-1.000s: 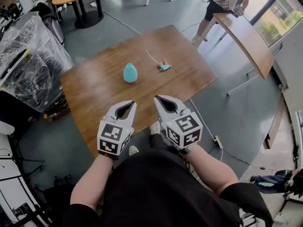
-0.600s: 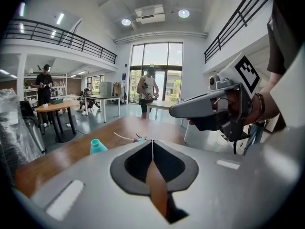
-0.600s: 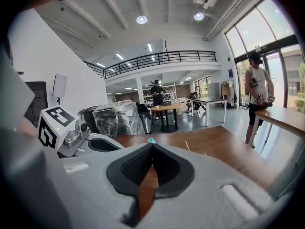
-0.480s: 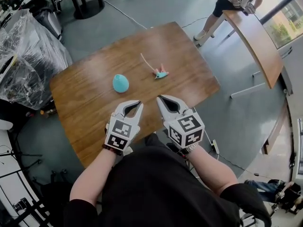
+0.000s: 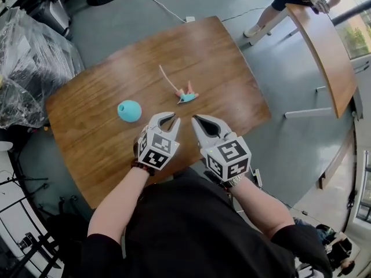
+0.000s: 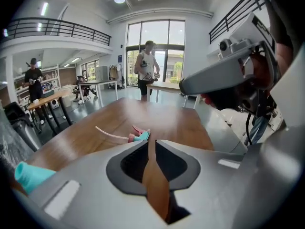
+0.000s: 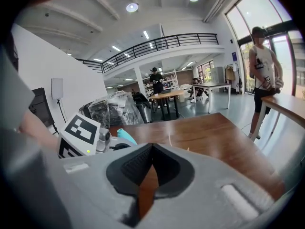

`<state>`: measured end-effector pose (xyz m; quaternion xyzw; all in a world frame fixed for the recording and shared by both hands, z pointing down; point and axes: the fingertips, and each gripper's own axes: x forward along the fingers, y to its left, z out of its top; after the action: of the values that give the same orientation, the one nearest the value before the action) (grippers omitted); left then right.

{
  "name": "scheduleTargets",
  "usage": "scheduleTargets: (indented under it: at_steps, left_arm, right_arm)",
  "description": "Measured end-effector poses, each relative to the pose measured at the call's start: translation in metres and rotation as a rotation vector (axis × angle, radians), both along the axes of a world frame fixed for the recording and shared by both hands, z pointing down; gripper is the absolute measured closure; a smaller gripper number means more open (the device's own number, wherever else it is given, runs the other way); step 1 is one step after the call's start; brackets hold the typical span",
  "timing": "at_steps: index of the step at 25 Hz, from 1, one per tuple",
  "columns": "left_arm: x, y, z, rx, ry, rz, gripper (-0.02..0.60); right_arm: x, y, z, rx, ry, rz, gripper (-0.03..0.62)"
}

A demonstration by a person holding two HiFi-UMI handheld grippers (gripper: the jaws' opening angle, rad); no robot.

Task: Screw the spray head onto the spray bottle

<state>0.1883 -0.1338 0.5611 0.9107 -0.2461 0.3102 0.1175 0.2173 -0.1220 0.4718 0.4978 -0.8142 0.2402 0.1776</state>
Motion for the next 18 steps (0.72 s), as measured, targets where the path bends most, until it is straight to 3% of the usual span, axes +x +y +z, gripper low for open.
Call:
scheduleTargets:
  at_steps: [11,18]
  left_arm:
    - [0.028,-0.042,0.071,-0.047,-0.171,0.015,0.514]
    - [0.031,-0.049,0.093,-0.093,-0.222,0.008,0.517]
  right_arm:
    - [0.048,-0.027,0.02,-0.053,-0.003,-0.007,0.602]
    - [0.059,-0.031,0.027,-0.072,-0.004,-0.017,0.602]
